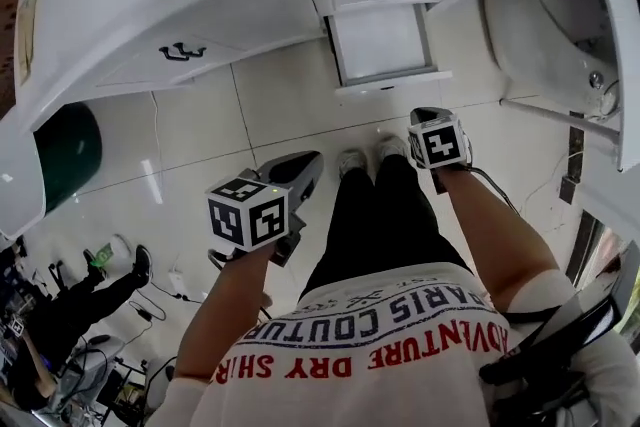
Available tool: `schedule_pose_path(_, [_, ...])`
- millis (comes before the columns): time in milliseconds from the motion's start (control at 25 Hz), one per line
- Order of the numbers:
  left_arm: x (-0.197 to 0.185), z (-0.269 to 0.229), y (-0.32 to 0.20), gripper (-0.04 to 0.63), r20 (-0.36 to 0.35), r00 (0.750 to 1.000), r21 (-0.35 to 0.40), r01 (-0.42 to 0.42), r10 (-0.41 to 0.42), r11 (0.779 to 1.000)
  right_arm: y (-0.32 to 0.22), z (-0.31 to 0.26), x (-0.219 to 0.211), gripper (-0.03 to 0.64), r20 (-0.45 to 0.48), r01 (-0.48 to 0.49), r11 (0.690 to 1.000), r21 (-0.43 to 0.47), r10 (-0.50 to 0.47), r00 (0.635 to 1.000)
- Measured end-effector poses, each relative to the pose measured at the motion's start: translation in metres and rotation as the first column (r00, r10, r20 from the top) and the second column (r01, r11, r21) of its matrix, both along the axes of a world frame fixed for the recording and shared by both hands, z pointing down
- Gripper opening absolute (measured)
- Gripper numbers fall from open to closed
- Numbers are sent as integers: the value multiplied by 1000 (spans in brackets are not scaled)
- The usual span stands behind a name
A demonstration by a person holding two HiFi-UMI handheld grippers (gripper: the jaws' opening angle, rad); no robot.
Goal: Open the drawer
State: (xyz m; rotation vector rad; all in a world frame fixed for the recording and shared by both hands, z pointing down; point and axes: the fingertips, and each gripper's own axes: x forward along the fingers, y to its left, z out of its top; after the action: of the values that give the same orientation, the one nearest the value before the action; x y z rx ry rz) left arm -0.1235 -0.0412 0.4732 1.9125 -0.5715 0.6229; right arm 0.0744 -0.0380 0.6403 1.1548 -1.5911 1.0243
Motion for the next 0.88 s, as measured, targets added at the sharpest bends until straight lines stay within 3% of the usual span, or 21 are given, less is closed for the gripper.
schedule_pose_path(200, [-6, -45, -24, -5, -48, 999, 64, 29, -26, 998, -17, -101, 7, 9, 86, -35, 995, 90, 27, 996])
schedule_pose_path(360, [8, -79, -4, -6, -46, 999, 99, 24, -20, 995, -4, -194, 14, 8, 236, -78, 979, 189, 32, 971])
schedule_pose_path(560, [26, -117, 54, -5, 4, 1000, 174, -6, 5, 985, 61, -278, 3, 8, 273, 55, 950, 308, -144, 951])
schedule_pose_path(720, [62, -140, 136, -5, 61, 998, 244, -41, 27, 969, 159, -306, 7, 8, 320, 121, 936, 331, -232, 919])
schedule_pose_path(880, [105, -195, 222, -5, 36, 999, 335, -31, 20, 942, 247, -328, 24, 8, 380, 150, 927, 344, -284, 880])
